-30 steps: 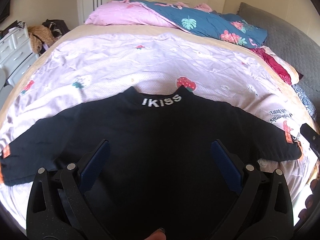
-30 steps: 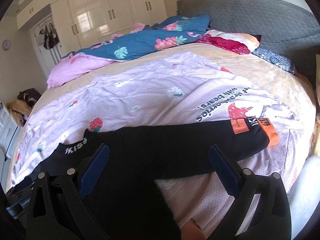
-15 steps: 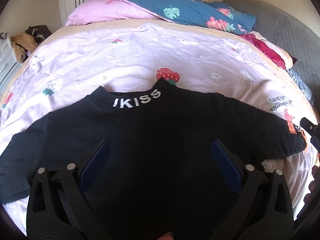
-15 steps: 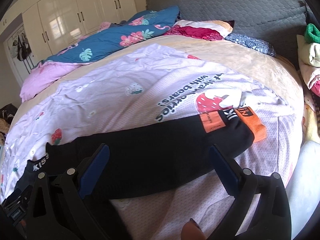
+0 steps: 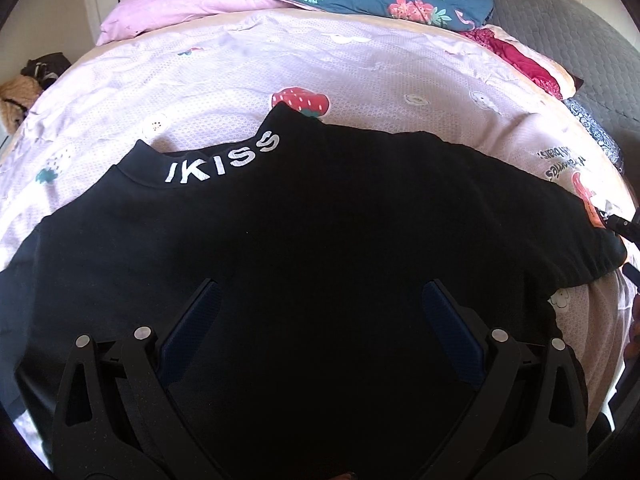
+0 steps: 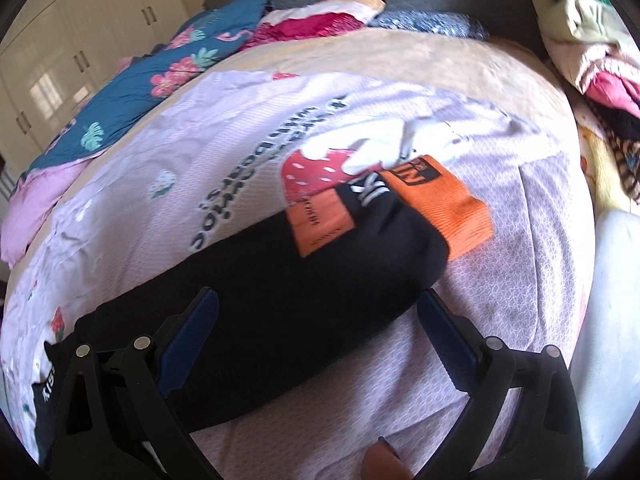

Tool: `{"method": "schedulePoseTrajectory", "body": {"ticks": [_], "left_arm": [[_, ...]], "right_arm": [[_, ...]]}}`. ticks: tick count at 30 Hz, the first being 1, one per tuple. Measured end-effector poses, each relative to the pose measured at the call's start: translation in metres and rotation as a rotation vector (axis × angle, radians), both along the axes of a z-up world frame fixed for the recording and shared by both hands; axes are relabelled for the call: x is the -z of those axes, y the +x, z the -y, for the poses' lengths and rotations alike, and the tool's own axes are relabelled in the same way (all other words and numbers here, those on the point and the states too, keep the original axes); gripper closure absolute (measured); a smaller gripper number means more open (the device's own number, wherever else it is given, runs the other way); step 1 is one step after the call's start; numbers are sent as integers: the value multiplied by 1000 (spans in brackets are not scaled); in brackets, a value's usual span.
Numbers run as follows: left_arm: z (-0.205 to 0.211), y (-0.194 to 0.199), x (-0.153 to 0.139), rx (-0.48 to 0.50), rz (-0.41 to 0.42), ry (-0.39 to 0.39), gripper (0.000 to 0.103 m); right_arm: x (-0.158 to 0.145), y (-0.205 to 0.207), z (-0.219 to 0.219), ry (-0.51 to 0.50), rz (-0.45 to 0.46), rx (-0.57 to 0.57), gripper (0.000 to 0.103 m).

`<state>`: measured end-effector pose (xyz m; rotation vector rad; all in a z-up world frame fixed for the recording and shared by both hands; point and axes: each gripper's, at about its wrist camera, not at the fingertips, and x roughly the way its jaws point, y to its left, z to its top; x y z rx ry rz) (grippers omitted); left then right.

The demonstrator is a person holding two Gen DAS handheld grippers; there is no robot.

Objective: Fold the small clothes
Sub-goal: 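Move the right gripper to the orange-cuffed sleeve end and grasp it, then carry the sleeve across the shirt body with the right gripper and release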

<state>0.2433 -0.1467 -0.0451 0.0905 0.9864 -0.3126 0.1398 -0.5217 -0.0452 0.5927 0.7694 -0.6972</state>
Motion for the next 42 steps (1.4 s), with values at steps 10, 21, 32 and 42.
{"method": "schedulePoseTrajectory", "body": {"ticks": [10, 21, 32, 42], "left_arm": [[-34, 11, -5, -96, -30, -30, 8], [-69, 3, -46, -144, 16, -109, 8], [-86, -9, -79, -152, 73, -183, 8], [-131, -15, -89, -218, 63, -308, 8]], "right_arm": [[13, -8, 49, 158, 134, 95, 43], [-45, -6, 18, 73, 324, -88, 90], [-108, 25, -81, -19, 425, -417, 91], [-136, 51, -157, -14, 466, -602, 91]]}}
